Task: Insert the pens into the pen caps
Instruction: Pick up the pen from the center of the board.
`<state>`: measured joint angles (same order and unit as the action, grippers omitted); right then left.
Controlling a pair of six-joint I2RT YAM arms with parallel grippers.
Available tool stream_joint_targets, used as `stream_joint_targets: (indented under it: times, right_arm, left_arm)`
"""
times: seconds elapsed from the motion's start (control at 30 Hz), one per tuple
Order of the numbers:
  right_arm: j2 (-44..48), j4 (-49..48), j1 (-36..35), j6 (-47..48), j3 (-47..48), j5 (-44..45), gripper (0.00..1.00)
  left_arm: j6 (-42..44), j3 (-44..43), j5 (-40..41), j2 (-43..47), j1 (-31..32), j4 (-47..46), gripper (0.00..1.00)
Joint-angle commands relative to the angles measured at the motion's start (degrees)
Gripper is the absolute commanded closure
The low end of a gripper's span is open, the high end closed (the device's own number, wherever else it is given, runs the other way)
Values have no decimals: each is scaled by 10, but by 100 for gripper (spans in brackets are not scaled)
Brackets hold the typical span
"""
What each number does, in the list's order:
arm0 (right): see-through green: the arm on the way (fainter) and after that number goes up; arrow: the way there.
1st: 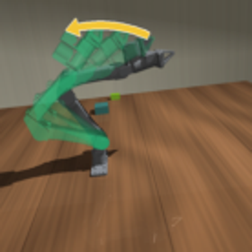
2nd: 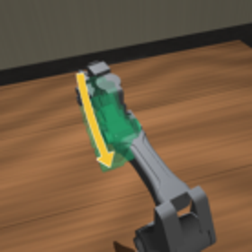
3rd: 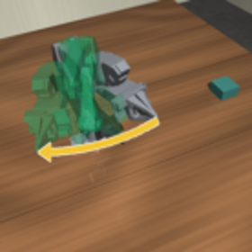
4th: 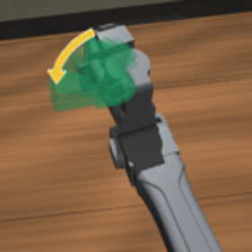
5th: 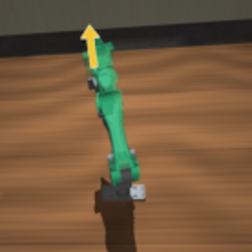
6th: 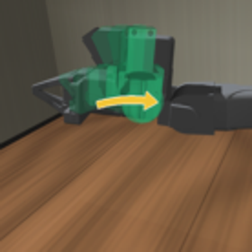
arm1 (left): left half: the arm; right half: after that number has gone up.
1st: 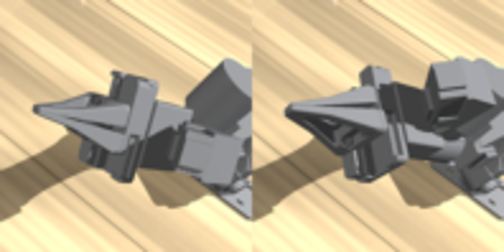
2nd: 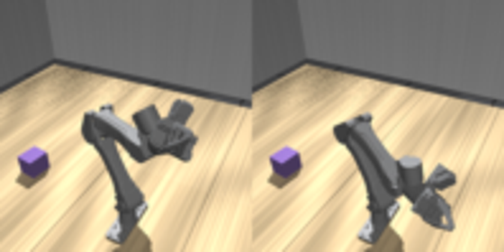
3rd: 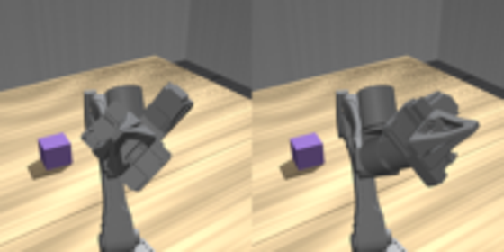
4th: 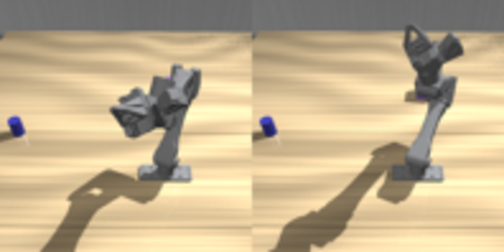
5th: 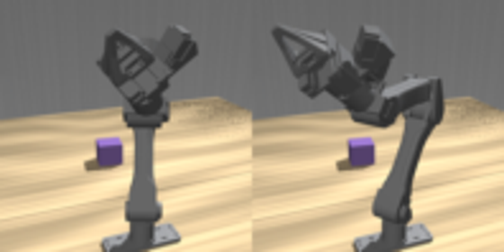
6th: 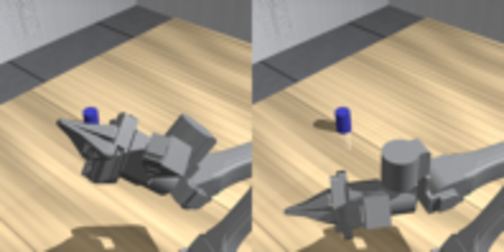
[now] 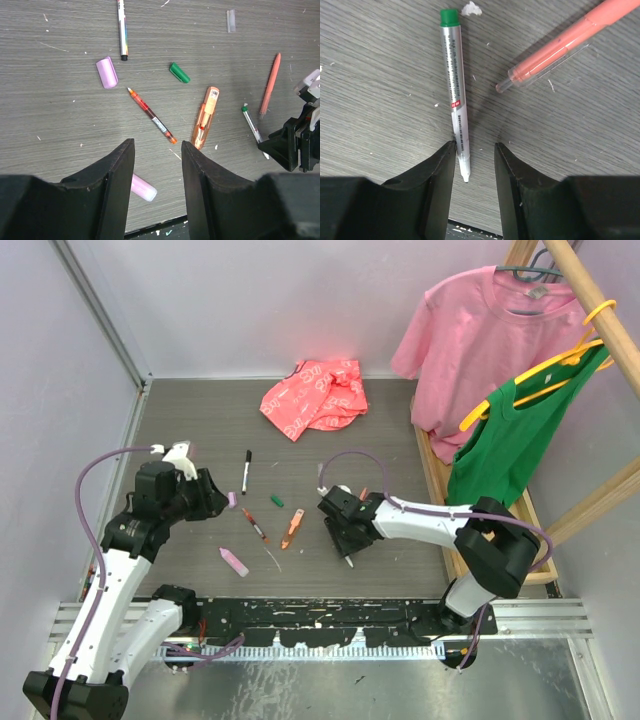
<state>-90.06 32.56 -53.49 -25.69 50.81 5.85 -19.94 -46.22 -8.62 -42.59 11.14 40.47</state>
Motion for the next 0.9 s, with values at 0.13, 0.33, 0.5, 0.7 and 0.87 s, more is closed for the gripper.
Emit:
stream_joint_targets:
  times: [0.13,0.33,0.5,0.7,0.87]
  right_arm:
    - [15,-26,1,-4,-30,-15,61]
    - [10,-29,1,2,-39,-19,76]
    - [15,-29,2,8,-41,-12,89]
    - [104,-39,1,48,-25,16,100]
    - [203,-101,1,113,-3,41,100]
  left_arm:
    - [1,6,-23,11,2,-32,56]
    - [-3,9,-27,5,2,-36,56]
    - [-3,10,-31,0,1,-38,56]
    - [-14,6,-49,-6,1,-39,54]
    - [-54,-24,-86,-13,1,-44,53]
